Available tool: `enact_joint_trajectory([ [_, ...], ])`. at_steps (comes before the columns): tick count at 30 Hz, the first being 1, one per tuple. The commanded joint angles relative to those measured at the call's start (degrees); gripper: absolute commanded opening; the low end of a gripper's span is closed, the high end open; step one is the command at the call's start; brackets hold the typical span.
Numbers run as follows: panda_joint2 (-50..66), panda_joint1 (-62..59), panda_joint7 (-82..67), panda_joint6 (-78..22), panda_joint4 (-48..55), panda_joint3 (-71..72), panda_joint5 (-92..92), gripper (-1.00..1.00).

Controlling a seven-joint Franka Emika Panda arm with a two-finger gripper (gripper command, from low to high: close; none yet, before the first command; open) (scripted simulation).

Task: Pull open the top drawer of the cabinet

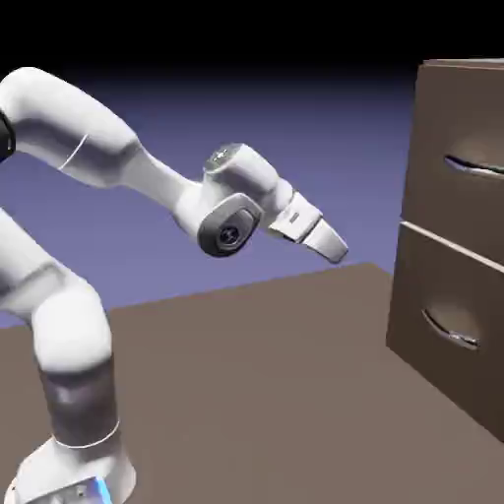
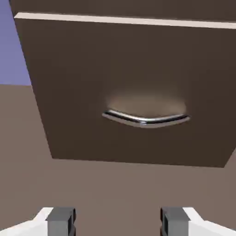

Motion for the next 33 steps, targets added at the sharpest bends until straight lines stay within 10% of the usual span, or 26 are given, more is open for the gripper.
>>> enact_joint_trajectory([
  [1,1.0,-1.4,-2.1,-0.2,0.8,1.4,-2.5,0.00],
  [33,32.0,-44.6,-67.8,-6.0,27.7,47.0,-82.2,0.00],
])
